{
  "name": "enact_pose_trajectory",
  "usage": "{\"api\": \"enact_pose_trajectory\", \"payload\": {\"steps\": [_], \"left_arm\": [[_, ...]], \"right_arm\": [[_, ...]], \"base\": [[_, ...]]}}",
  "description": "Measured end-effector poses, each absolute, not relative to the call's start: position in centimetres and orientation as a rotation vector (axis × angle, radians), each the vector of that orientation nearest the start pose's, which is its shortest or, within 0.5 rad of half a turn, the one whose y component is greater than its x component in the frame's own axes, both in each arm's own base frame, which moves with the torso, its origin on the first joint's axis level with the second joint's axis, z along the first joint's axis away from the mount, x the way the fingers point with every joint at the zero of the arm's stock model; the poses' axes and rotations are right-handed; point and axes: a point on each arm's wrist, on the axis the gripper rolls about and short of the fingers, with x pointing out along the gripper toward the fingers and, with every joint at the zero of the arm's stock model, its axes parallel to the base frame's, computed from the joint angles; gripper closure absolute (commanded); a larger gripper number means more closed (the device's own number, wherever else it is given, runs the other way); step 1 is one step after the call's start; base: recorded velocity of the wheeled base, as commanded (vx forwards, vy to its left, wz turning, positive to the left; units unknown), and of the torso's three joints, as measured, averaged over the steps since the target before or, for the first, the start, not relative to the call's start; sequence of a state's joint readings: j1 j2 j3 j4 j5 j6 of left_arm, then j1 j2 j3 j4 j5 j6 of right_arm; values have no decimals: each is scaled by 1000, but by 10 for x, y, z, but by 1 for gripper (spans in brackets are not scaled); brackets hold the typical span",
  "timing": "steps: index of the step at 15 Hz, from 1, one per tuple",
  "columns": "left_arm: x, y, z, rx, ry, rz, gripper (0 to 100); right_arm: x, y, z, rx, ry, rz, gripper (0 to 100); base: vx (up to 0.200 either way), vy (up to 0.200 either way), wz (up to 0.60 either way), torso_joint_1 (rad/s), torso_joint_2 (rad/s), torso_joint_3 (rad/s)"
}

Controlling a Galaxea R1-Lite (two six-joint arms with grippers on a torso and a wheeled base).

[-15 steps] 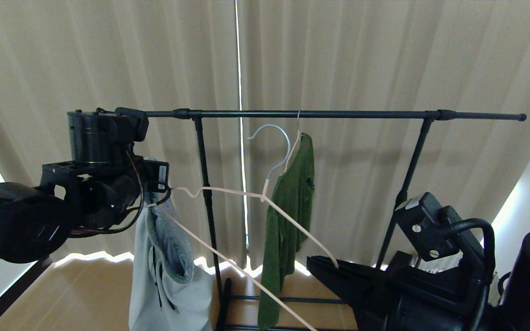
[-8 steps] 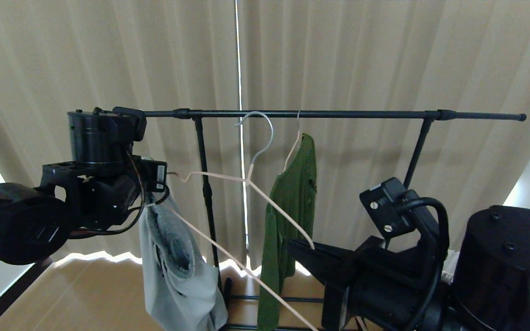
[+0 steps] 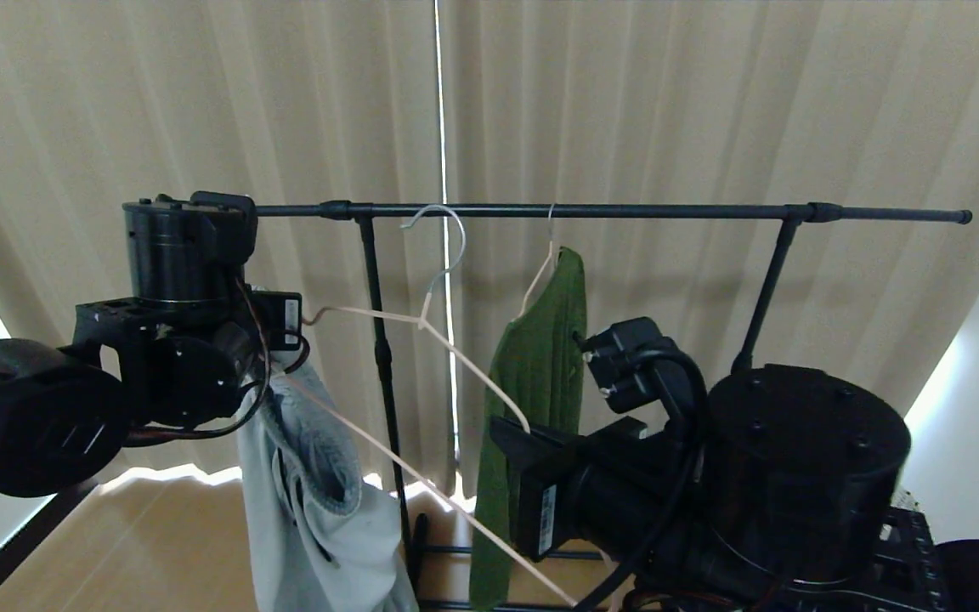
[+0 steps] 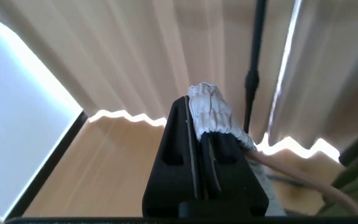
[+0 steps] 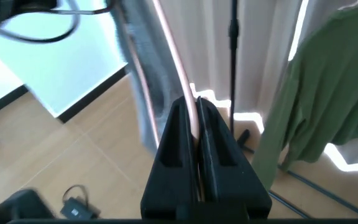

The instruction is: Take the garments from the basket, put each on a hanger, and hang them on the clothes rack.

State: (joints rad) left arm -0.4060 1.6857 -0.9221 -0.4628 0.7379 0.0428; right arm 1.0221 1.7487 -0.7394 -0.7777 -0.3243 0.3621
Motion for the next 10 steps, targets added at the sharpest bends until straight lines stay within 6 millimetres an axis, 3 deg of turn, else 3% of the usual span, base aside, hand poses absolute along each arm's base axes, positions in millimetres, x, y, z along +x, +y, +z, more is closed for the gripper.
{"api": "enact_pose_trajectory", "payload": {"steps": [10], "left_arm": [[262,-119,211,186,232,268,100]], "right_arm": [[185,287,146,174,326,613,100]], "base": [[0,0,0,0,0,0]]}}
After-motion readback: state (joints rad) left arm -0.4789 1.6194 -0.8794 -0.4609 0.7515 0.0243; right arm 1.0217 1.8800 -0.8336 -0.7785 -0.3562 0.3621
